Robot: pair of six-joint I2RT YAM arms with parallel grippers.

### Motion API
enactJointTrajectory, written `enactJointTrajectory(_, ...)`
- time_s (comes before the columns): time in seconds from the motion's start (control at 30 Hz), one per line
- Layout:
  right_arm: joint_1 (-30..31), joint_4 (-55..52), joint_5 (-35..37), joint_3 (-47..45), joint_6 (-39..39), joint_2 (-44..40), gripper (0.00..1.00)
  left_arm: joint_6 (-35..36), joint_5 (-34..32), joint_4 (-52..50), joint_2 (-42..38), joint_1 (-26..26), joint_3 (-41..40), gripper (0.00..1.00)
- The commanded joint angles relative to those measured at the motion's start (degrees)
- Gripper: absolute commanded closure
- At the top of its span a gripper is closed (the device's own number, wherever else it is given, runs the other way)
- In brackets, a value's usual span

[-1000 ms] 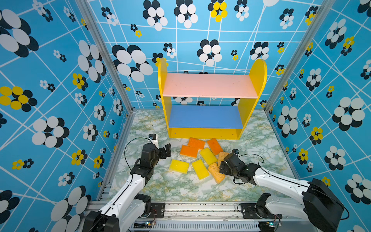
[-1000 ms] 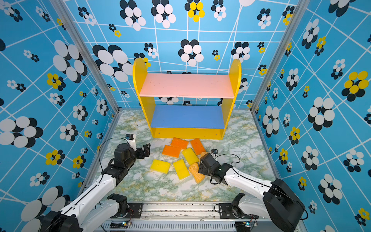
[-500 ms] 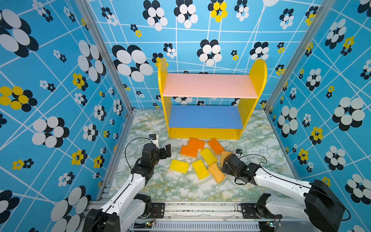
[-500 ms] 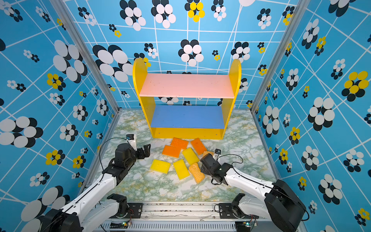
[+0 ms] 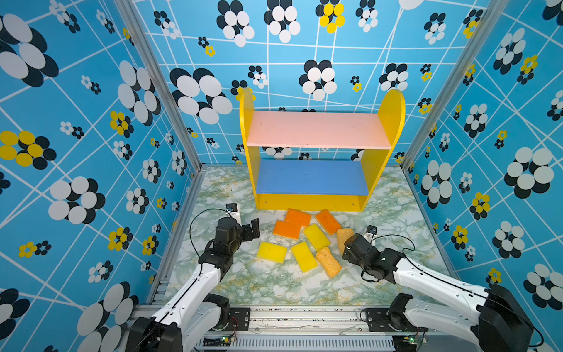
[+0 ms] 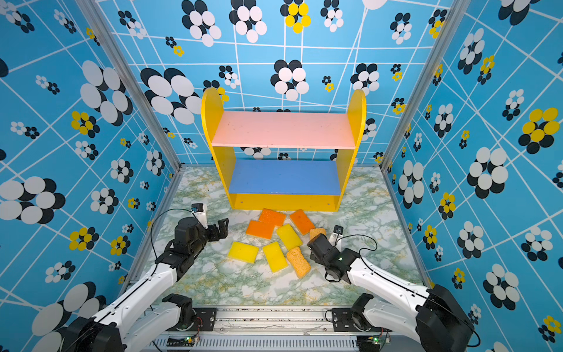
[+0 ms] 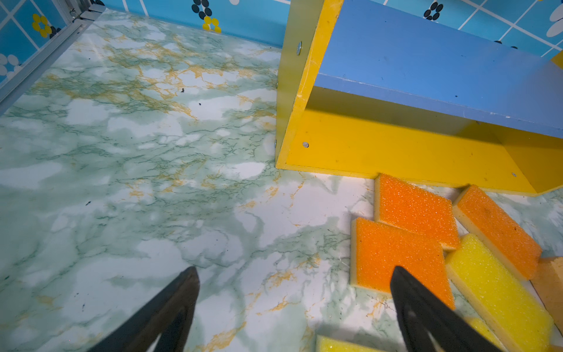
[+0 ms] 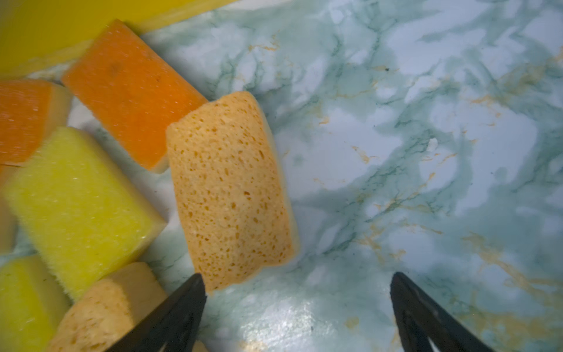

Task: Arrange cleaning sponges on a shelf
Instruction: Move the cleaning sponge to the center of the table, then move the cleaning sponge from the bottom-center of the table.

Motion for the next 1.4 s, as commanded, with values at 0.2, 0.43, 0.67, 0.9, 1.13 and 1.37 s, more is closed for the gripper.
enactJointTrajectory(0.2, 0.42, 18.25, -14.52, -3.36, -15.71, -7.00, 0.02, -0.19, 0.52, 0.96, -0.82, -0.21, 0.56, 0.01)
enactJointTrajectory(0.43, 0.55, 32.43, -33.30, -1.05, -17.67, 5.07, 0.01, -0.36, 1.25, 1.68, 1.44, -0.21, 1.40, 0.01)
enactJointTrajectory(0.67, 1.80, 39.06, -39.89, 1.53, -17.97, 14.09, 0.02, -0.19, 1.54, 1.95, 1.66, -0.25, 1.68, 0.01)
enactJointTrajectory(0.9, 3.70, 39.49, -42.02, 1.48, -18.51, 13.04, 0.02, -0.09, 1.21, 1.85, 1.20, -0.21, 1.41, 0.01)
enactJointTrajectory(1.13, 3.76, 36.15, -47.05, 1.78, -16.98, 15.10, 0.01, -0.02, 1.18, 2.07, 1.59, -0.21, 1.57, 0.01)
enactJointTrajectory(1.37, 3.80, 30.15, -42.27, 0.80, -15.18, 17.00, 0.01, -0.10, 1.57, 2.29, 2.42, -0.21, 1.94, 0.01)
